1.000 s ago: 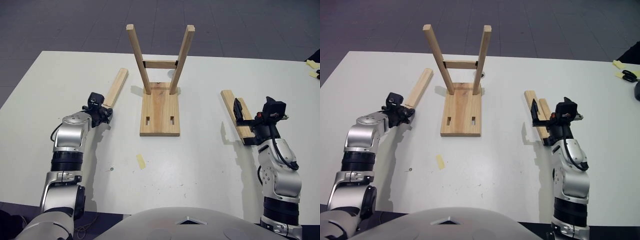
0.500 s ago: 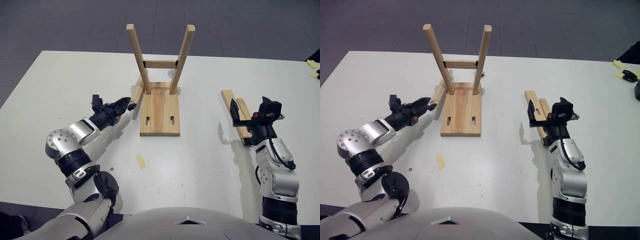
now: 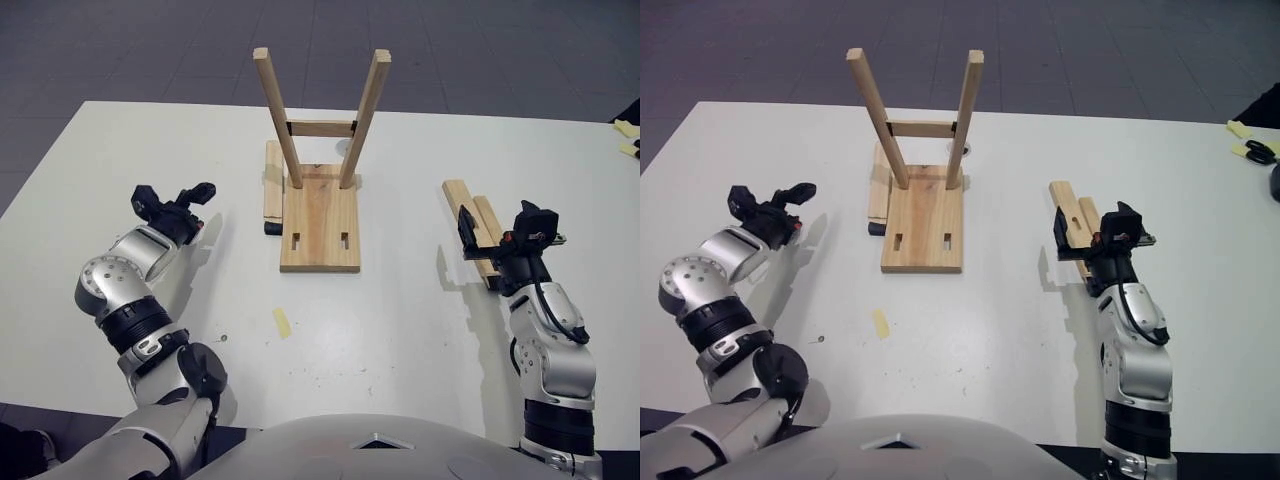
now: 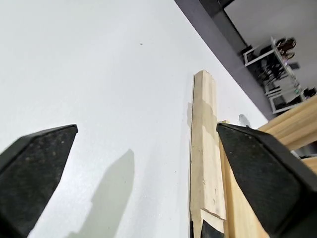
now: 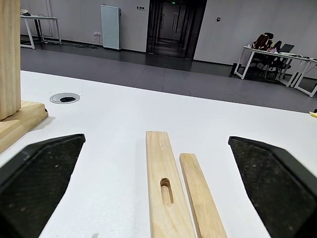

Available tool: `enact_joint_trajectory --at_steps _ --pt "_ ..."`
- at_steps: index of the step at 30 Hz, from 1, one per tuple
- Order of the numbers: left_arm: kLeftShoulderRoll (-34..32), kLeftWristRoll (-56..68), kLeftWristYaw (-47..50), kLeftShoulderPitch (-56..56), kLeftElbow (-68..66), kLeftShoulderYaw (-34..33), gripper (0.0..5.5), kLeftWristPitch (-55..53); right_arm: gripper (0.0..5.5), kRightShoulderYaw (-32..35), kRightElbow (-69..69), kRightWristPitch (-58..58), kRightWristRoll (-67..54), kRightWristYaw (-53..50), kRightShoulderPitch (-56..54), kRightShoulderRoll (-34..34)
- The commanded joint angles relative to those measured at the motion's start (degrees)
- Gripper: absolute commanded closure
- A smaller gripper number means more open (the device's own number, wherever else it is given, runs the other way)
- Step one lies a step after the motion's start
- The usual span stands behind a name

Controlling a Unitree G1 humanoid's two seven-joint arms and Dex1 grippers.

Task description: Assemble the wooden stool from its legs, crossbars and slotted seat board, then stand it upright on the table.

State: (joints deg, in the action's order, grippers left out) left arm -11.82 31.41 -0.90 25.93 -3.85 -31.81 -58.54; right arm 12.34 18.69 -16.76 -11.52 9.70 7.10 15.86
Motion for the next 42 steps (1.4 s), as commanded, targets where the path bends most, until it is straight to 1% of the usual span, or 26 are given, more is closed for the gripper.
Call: enact_joint_trajectory --at_steps 1,4,9,11,17,22,23,26,28,32,38,40,42 --pt "-4.27 -11.38 -9.02 -2.24 1.68 24.35 0.13 8.70 0.10 -0.46 -0.33 0.47 0.39 -0.20 -0.58 -0.69" --pt "-3.55 -14.55 -11.11 -1.64 -0.99 29.36 0.13 12.13 0.10 -0.30 -0.25 0.35 0.46 -0.13 -0.54 -0.48" --pt "-2.77 -17.48 -12.59 -0.65 -3.21 33.07 0.13 15.41 0.10 -0.11 -0.39 0.34 0.53 0.00 -0.98 -0.32" --pt "-2.41 -18.15 -12.55 -0.35 -3.87 33.01 0.13 16.41 0.10 -0.13 -0.33 0.36 0.53 0.08 -0.98 -0.29" --pt "-2.13 -19.43 -10.27 1.41 -9.60 29.61 0.13 20.42 0.10 0.10 0.16 0.22 0.37 -0.21 -0.48 -0.64" --pt "-2.26 -22.02 -10.18 2.07 -17.54 30.91 0.13 22.45 0.10 -0.04 0.31 0.11 0.30 -0.26 -0.61 -0.71" --pt "-2.71 -22.64 -11.19 1.98 -18.42 31.94 0.13 22.16 0.10 -0.05 0.23 0.06 0.26 -0.16 -0.83 -0.59" --pt "-3.46 -23.02 -12.04 2.24 -19.07 32.06 0.13 22.18 0.10 0.43 0.38 -0.10 0.05 -0.09 -1.04 -0.25" --pt "-5.07 -23.17 -12.47 2.14 -18.25 31.02 0.13 21.78 0.10 0.47 0.52 -0.03 0.10 -0.14 -0.87 -0.27" --pt "-10.35 -23.44 -14.74 -0.70 -14.35 29.42 0.13 19.52 0.10 0.48 0.86 0.16 0.27 -0.39 -0.27 -0.52" --pt "-17.86 -23.08 -20.45 -13.62 0.61 31.56 0.13 13.26 0.10 0.65 1.69 0.02 0.34 -0.82 0.37 -0.78" --pt "-19.03 -22.58 -21.40 -16.62 4.30 31.63 0.13 11.61 0.10 0.50 1.93 -0.09 0.34 -0.76 0.61 -0.79" --pt "-19.30 -22.32 -21.64 -16.37 5.80 31.07 0.13 11.50 0.10 0.34 2.14 -0.13 0.34 -0.67 1.20 -0.86"
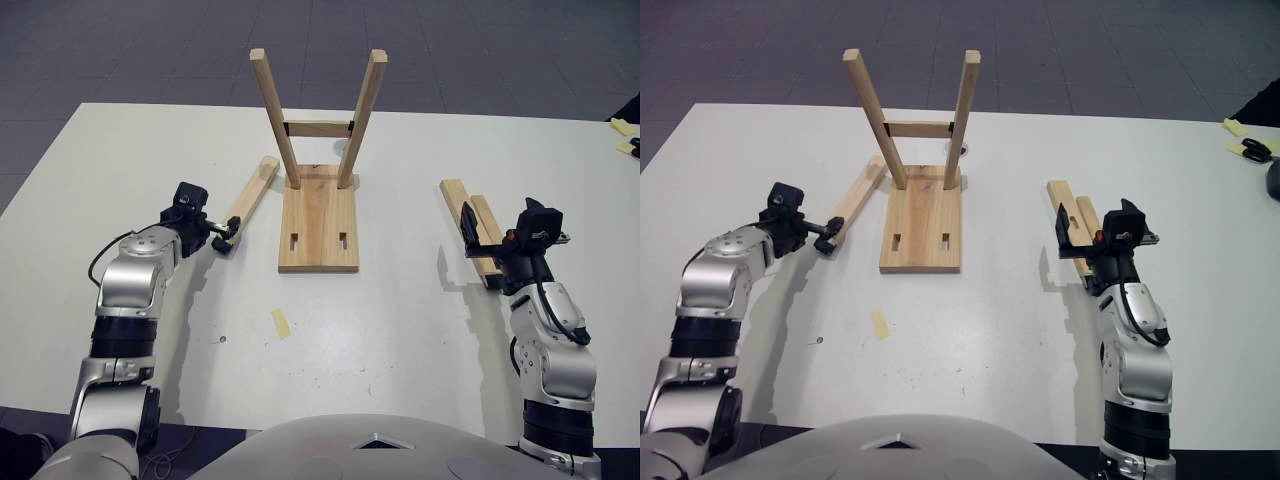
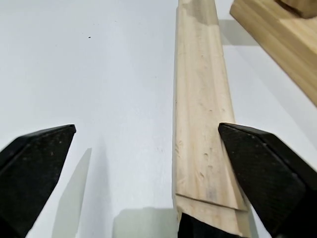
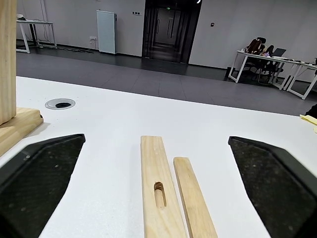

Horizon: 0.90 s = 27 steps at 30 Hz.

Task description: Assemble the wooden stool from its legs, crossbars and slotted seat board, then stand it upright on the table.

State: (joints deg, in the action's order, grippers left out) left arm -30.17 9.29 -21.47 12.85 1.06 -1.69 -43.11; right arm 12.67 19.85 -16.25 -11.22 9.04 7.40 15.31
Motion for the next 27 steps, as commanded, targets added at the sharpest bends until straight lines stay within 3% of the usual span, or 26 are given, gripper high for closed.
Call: enact_joint_trajectory --at_steps 1,9,18,27 --pt "-0.75 -0.07 -0.94 -2.09 0.82 0.35 0.13 -3.47 0.10 -0.08 1.04 -0.66 0.02 0.04 1.10 -0.34" --pt "1.98 4.97 -2.11 4.99 4.72 -4.58 0.13 -1.02 0.10 -0.69 0.37 -0.68 -0.02 1.04 1.04 0.13" --pt "-1.47 3.39 -7.28 -1.79 3.46 -0.11 0.13 -0.85 0.10 -0.33 0.20 -0.81 0.11 0.89 0.82 0.00" --pt "-2.99 1.45 -9.03 -4.63 -0.86 1.23 1.72 1.84 0.10 -0.23 0.48 -1.10 0.13 0.87 0.82 0.03"
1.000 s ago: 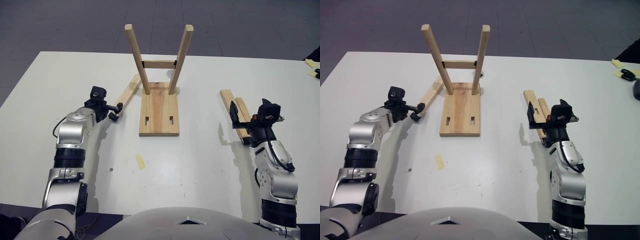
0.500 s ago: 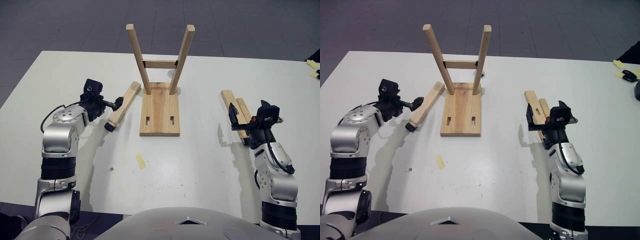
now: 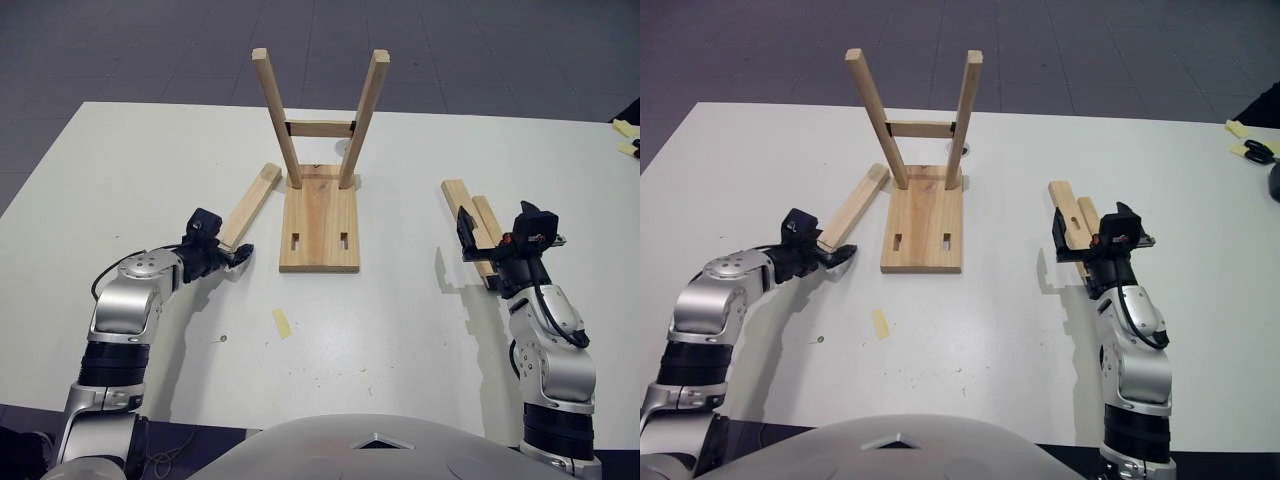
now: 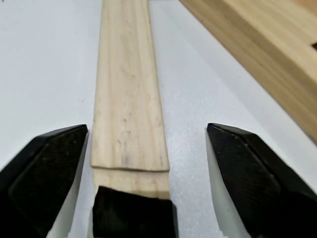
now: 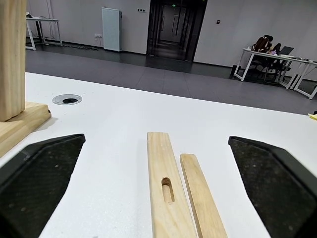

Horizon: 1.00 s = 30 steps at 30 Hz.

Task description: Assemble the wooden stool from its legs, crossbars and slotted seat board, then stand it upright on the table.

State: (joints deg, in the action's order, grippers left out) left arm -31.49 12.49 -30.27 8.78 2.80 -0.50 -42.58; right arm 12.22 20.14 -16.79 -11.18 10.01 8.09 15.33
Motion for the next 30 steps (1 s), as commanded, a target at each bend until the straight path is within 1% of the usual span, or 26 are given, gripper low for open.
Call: enact_joint_trajectory --at_steps 1,5,10,11,16,19,22,24,27,30 --pt "-1.91 -2.10 -0.21 -0.69 -3.34 0.22 1.88 1.93 0.10 0.19 0.22 -0.58 0.13 -0.14 0.13 -0.03" --pt "-2.18 -2.47 -0.43 -0.98 -4.40 0.53 2.61 3.20 0.10 -0.01 0.19 -0.44 0.22 -0.25 0.24 -0.28" --pt "-1.97 -2.06 -1.29 -0.79 -4.07 0.86 3.37 3.87 0.10 0.01 -0.29 -0.32 0.24 -0.25 0.00 -0.28" --pt "-1.86 -1.93 -1.47 -0.75 -3.85 0.94 3.46 3.83 0.10 0.03 -0.34 -0.36 0.24 -0.24 -0.09 -0.27" --pt "0.69 0.84 -1.17 -0.75 -2.28 -0.54 3.47 0.76 0.10 0.08 -0.82 -0.17 0.13 -0.01 -0.28 -0.26" --pt "4.98 7.50 0.33 0.79 -0.06 -5.44 3.47 -6.99 0.10 0.20 -1.51 -0.02 0.08 0.11 -0.60 -0.15" --pt "11.40 15.90 4.93 5.84 2.59 -13.27 3.47 -16.55 0.10 0.18 -1.67 -0.36 -0.53 0.17 -1.35 -0.47" --pt "15.32 21.09 9.13 11.19 3.49 -19.31 3.47 -20.83 0.10 0.69 -1.35 -0.87 -2.15 0.31 -1.93 -1.13" --pt "19.87 27.91 17.07 21.49 3.02 -28.39 3.47 -22.36 0.10 1.70 -1.32 -1.42 -4.37 0.48 -3.26 -1.44" --pt "21.68 31.00 23.38 29.19 2.66 -32.92 3.47 -19.88 0.10 2.17 -1.32 -2.00 -5.83 0.46 -5.16 -1.39"
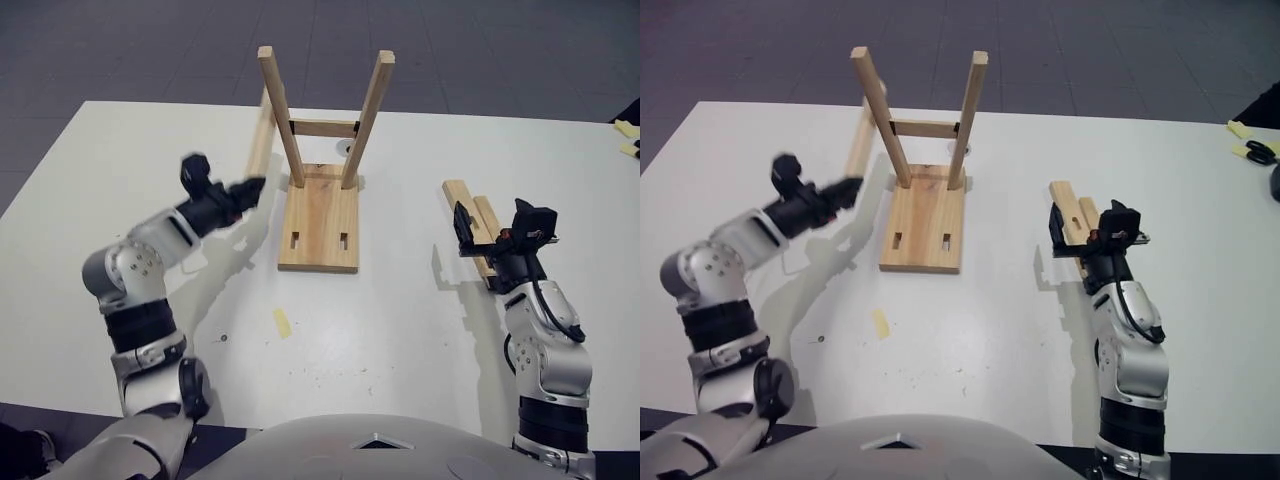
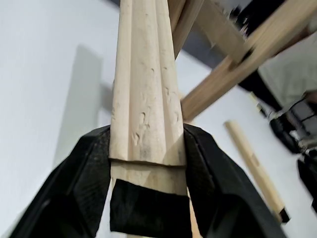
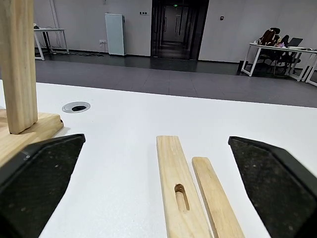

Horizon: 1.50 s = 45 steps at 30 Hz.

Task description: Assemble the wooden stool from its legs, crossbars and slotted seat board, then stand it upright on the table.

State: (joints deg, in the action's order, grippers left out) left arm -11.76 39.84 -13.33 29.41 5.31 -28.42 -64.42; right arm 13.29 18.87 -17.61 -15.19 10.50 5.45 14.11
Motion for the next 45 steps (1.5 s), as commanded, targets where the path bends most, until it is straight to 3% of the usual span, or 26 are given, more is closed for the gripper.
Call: enact_joint_trajectory --at_steps 1,8,13,17,22,28,34,45 --pt "2.65 5.44 7.97 10.58 0.15 -6.26 3.47 2.11 0.10 1.20 0.04 -1.37 -2.46 0.15 -3.25 -0.14" --pt "10.75 35.90 18.82 19.87 -0.05 -10.64 3.47 -2.14 0.10 8.72 2.17 -8.94 -24.80 0.28 -13.36 -2.19" --pt "10.83 61.73 20.47 13.84 -3.98 -1.72 3.47 -5.32 0.10 11.45 3.00 -17.81 -56.32 -2.62 -19.71 -4.43" --pt "8.29 70.92 20.23 5.28 -8.33 5.06 3.47 -6.75 0.10 8.61 1.48 -20.66 -67.73 -4.24 -21.85 -5.70" --pt "11.43 73.16 17.22 -3.43 -1.94 9.29 3.47 -5.06 0.10 5.77 -0.52 -23.29 -76.90 -1.10 -22.21 -5.58" --pt "15.72 73.16 14.49 -8.95 3.72 11.91 3.47 -1.59 0.10 1.68 -2.33 -25.61 -78.59 2.91 -20.69 -5.57" --pt "13.26 73.16 10.41 -11.49 1.70 15.92 3.47 -4.66 0.10 -3.54 -1.91 -27.36 -78.72 5.95 -21.80 -6.33" --pt "12.21 73.16 8.92 -13.50 2.78 19.81 3.47 -3.24 1.93 -5.54 -0.59 -27.58 -80.46 7.69 -20.69 -5.78"
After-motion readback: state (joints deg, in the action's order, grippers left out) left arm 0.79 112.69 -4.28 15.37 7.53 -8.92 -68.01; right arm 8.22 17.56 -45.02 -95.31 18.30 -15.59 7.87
